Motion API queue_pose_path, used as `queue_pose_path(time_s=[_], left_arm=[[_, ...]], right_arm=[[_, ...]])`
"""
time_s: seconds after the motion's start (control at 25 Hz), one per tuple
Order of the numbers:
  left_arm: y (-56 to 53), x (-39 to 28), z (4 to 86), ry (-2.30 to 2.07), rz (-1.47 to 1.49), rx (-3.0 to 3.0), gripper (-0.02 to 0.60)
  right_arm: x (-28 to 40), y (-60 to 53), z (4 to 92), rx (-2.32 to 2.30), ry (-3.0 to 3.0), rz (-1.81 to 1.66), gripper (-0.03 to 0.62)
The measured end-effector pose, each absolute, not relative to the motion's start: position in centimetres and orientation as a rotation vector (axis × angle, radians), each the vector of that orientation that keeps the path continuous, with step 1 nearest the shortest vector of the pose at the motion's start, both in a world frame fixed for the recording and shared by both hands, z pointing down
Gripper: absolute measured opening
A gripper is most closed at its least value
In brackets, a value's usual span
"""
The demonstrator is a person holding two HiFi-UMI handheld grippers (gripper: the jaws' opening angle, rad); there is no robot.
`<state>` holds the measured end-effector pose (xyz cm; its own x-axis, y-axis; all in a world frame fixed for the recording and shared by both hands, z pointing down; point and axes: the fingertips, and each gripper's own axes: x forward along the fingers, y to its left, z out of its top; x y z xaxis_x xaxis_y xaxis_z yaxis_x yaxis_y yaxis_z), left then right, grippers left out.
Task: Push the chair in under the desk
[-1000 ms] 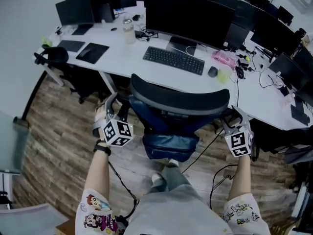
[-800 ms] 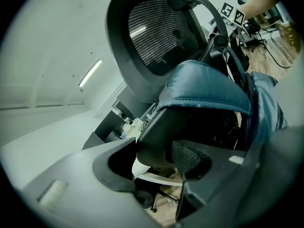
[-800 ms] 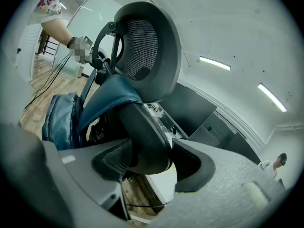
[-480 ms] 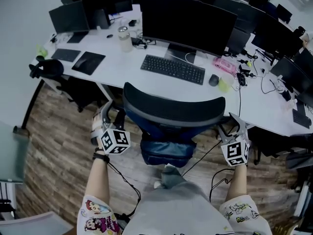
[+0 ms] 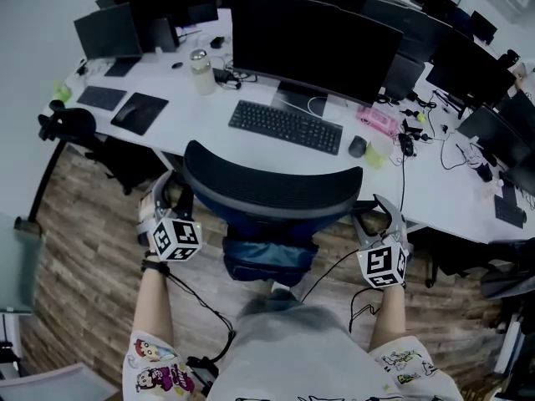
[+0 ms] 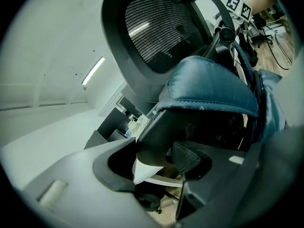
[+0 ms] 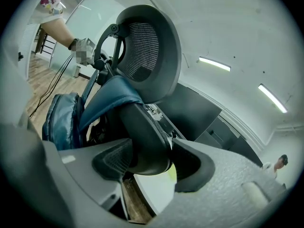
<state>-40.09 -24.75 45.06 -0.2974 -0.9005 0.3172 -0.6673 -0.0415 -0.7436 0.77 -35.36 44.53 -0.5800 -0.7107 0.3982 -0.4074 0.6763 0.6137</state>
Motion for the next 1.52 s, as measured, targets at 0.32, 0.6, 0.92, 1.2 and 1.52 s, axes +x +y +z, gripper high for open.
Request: queue_pose_path(time_s=[0.32,0.6,0.92,1.2,1.52], left_arm=[[-26.4,-42.0,44.9,1.942,-1.251,-1.681,0.241],[-27.8,-44.1,45.0,1.868,-1.222,-1.731,0.241],[-29.9,-46.8,45.1,1.798,-1.180,-1.780,0.244],[-30.6,-47.6,45.1,1.736,-1.130,-1.817,0.245],[-30.8,-47.5,45.0,1.707,-1.096,-1.835,0.247]], right_arm=[[-0.8,-35.7,44.4,0.875,-2.241,-0.613,0.252],[-2.5,-35.4,44.4,0.936,-2.210,-0.591,0.253],[-5.2,-35.4,44.7,0.990,-2.183,-0.546,0.255],[-5.8,-35.5,44.7,1.067,-2.142,-0.524,0.257],[-5.8,-35.8,44.7,1.112,-2.114,-0.512,0.261]])
